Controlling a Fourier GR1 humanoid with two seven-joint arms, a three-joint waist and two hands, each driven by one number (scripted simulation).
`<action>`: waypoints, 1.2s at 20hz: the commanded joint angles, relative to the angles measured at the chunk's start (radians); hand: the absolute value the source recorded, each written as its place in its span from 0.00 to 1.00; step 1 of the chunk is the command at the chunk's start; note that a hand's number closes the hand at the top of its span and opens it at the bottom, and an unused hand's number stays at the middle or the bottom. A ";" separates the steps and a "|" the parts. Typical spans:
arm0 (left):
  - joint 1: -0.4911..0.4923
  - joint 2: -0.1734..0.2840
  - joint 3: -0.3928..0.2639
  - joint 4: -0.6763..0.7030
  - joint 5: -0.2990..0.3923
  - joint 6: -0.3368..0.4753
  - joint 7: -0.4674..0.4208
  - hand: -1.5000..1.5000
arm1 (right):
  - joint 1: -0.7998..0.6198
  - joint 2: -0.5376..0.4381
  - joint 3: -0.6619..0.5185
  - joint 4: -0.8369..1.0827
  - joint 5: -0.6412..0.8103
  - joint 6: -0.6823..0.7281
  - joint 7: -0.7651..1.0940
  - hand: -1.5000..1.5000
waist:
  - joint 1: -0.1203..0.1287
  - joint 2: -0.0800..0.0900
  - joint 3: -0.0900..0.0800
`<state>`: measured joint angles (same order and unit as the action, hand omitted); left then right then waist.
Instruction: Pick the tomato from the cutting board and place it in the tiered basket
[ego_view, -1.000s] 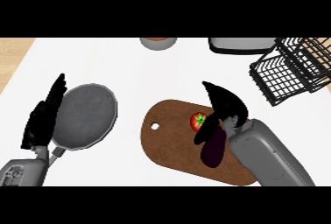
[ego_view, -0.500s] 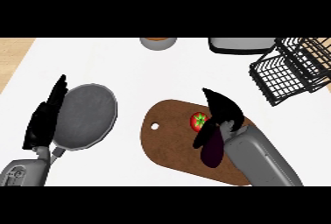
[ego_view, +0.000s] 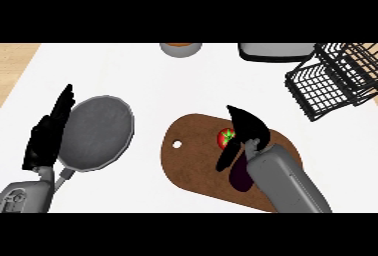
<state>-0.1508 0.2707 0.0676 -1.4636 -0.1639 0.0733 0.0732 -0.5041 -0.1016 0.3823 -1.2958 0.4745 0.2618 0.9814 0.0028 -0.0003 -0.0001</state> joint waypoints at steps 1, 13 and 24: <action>0.008 -0.002 0.017 0.019 -0.005 -0.016 -0.036 0.50 | 0.005 0.037 -0.029 0.088 0.027 0.017 -0.026 0.00 | 0.001 0.001 0.000; -0.033 -0.037 -0.003 -0.008 -0.036 -0.005 0.030 0.50 | -0.009 0.034 0.078 0.139 0.087 0.154 -0.147 1.00 | -0.001 0.000 0.000; 0.013 -0.050 0.009 -0.005 -0.063 -0.003 -0.023 0.50 | 0.002 0.080 -0.098 0.006 0.039 0.045 -0.105 1.00 | -0.003 -0.001 0.000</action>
<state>-0.1572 0.2479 0.1034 -1.4488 -0.1943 0.0471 0.0539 -0.5067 -0.0175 0.3372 -1.2277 0.5282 0.3173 0.8726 0.0002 -0.0027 -0.0014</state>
